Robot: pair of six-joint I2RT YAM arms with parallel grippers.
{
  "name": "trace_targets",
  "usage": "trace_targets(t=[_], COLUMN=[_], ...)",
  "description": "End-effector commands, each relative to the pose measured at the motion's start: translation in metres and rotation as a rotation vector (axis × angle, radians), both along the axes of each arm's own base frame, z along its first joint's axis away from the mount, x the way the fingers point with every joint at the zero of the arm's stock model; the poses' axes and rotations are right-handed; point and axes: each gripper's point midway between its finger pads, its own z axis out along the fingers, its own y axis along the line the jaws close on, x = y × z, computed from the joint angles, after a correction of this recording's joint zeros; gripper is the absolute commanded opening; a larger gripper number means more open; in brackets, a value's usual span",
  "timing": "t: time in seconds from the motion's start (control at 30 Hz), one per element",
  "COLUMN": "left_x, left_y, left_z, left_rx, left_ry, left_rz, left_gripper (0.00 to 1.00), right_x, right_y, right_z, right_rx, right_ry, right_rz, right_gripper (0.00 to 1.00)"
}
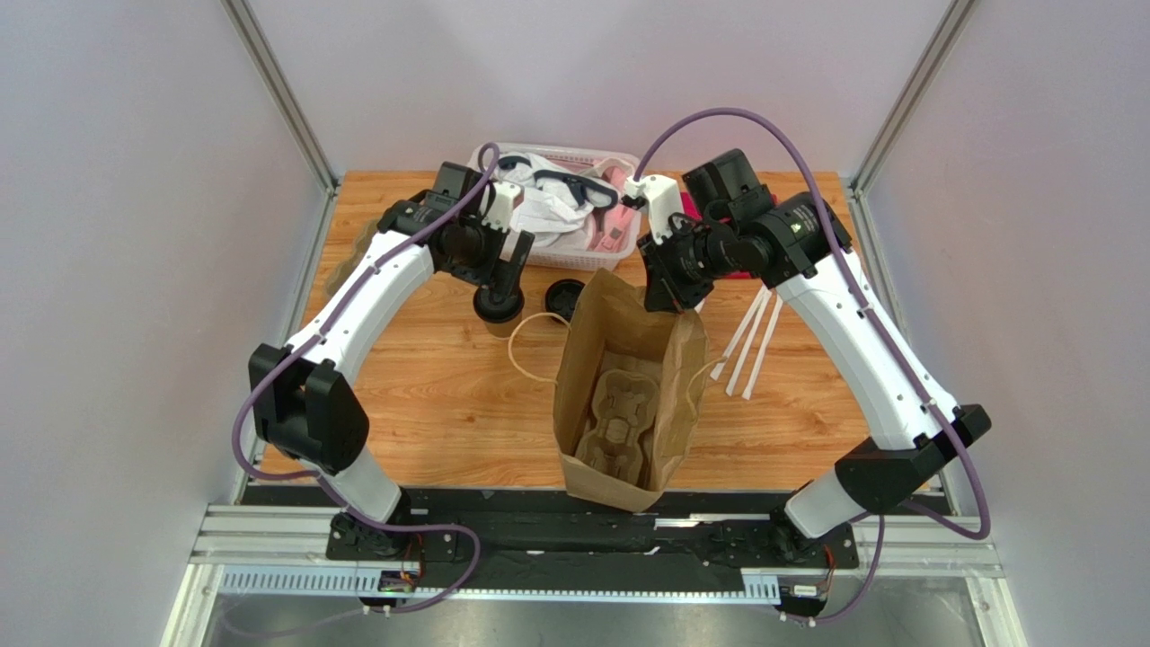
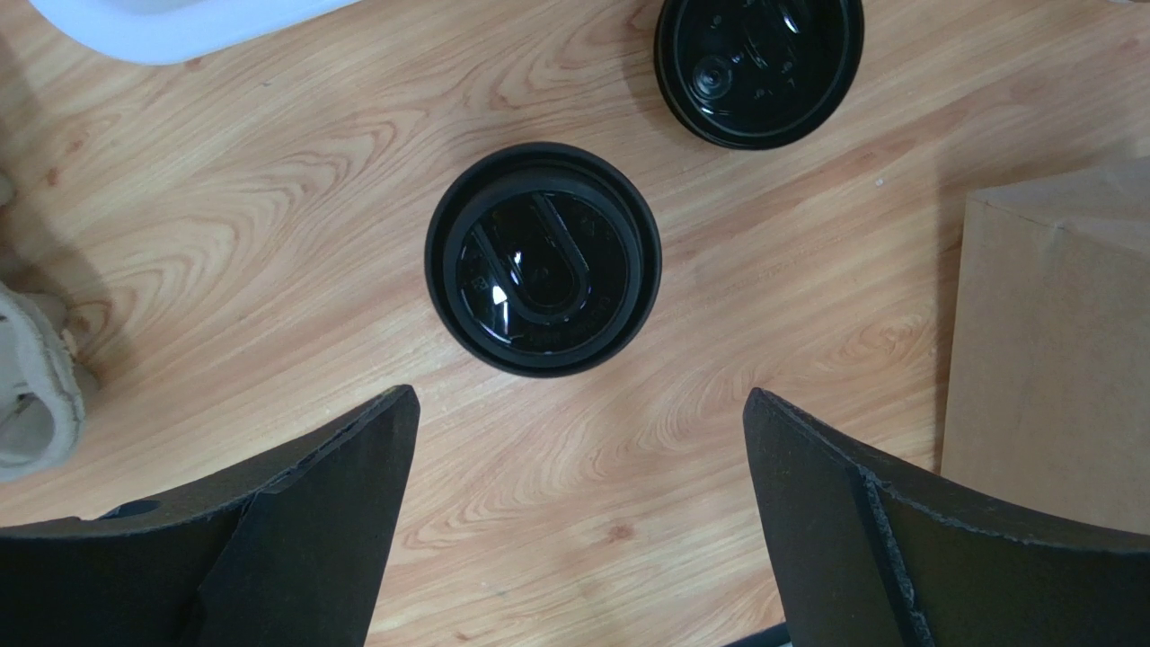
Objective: Pack the takeout coffee
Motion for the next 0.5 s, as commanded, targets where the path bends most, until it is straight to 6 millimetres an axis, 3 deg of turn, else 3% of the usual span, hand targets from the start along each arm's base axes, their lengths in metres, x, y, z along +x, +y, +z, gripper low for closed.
trace_targets(t=[0.0,0.27,0.47], left_x=[0.018,0.031,0.036], left_y=[-0.005,-0.004,-0.003], left_z=[-0.003,-0.039,-0.052], left_rx=[-0.027,0.031,0.054], left_ry=[-0.033,0.026,0.039], left_rz=[0.056,0.068,0.068], left_gripper=[0.97,0.90,0.90], right_x=[-0.011,-0.012,-0.013], right_y=[-0.008,-0.009,-0.009], right_z=[-0.003,-0.003,-0.004], right_rx=[-0.039,-0.038,-0.038], right_ry=[0.044,0.042,0.048], right_rz=[0.007,0.008,0.014], right_gripper=[0.00,0.00,0.00])
